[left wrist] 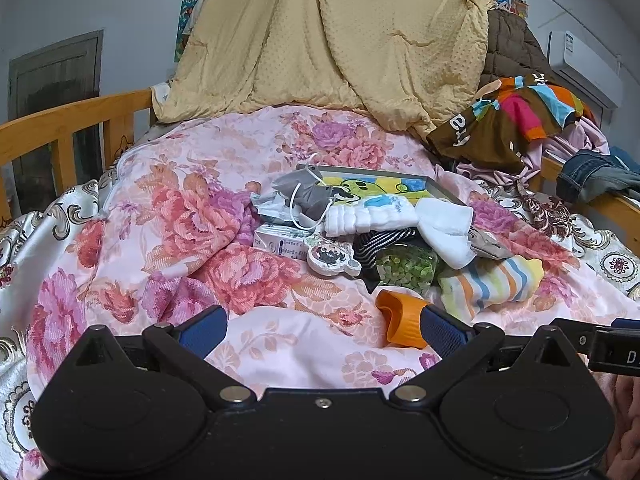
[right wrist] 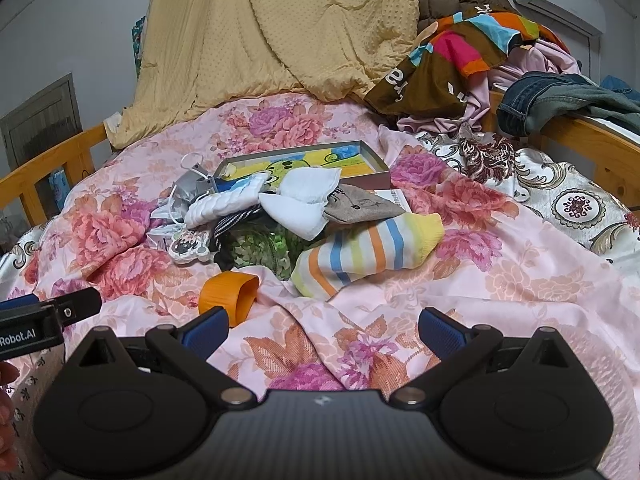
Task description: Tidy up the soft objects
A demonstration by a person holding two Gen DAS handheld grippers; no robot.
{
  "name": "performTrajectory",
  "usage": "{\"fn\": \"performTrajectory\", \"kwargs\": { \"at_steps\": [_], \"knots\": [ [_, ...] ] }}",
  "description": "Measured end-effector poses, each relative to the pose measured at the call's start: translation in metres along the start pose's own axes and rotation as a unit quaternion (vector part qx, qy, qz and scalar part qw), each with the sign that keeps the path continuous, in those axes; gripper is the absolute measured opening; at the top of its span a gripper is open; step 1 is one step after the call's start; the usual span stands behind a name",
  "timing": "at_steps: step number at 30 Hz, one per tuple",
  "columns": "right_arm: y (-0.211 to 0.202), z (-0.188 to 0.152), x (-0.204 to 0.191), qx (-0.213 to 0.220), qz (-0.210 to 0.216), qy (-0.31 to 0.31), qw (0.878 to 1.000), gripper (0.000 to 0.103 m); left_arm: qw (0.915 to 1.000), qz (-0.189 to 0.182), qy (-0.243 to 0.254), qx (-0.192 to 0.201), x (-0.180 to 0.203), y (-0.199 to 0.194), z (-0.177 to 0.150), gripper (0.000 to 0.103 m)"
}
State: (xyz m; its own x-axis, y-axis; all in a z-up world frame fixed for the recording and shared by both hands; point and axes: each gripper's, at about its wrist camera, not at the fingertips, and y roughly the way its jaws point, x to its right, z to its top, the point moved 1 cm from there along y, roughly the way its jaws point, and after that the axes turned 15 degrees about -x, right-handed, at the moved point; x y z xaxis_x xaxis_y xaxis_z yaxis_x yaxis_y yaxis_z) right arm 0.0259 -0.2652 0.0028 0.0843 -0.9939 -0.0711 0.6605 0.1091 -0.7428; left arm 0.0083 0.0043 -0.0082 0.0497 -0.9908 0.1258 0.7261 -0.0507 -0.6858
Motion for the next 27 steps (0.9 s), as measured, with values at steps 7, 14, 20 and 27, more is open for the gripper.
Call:
{"fn": "performTrajectory", "kwargs": {
  "at_steps": [7, 14, 20, 27],
  "knots": [
    [0.0001, -0.0005, 0.0001, 0.0, 0.001, 0.001, 1.0, 0.103, 1.0, -0.004, -0.006, -0.001, -0.0002, 0.0008, -0.0011, 0.102],
    [0.0, -0.0004, -0.0002, 0.0, 0.002, 0.002, 1.0, 0.103, 0.9998, -0.013, -0.015, -0.003, -0.0025, 0.0031, -0.0022, 0.102],
    [0.0012, -0.0012, -0.001, -0.001, 0.004, 0.003, 1.0, 0.103, 0.9998, -0.015, -0.014, -0.001, -0.0017, 0.0032, -0.0025, 0.102],
    [0.0031, -0.0027, -0.0029, -0.006, 0.006, 0.005, 1.0, 0.103, 0.9998, -0.012, -0.016, 0.0, -0.0024, 0.0032, -0.0025, 0.102]
  ]
}}
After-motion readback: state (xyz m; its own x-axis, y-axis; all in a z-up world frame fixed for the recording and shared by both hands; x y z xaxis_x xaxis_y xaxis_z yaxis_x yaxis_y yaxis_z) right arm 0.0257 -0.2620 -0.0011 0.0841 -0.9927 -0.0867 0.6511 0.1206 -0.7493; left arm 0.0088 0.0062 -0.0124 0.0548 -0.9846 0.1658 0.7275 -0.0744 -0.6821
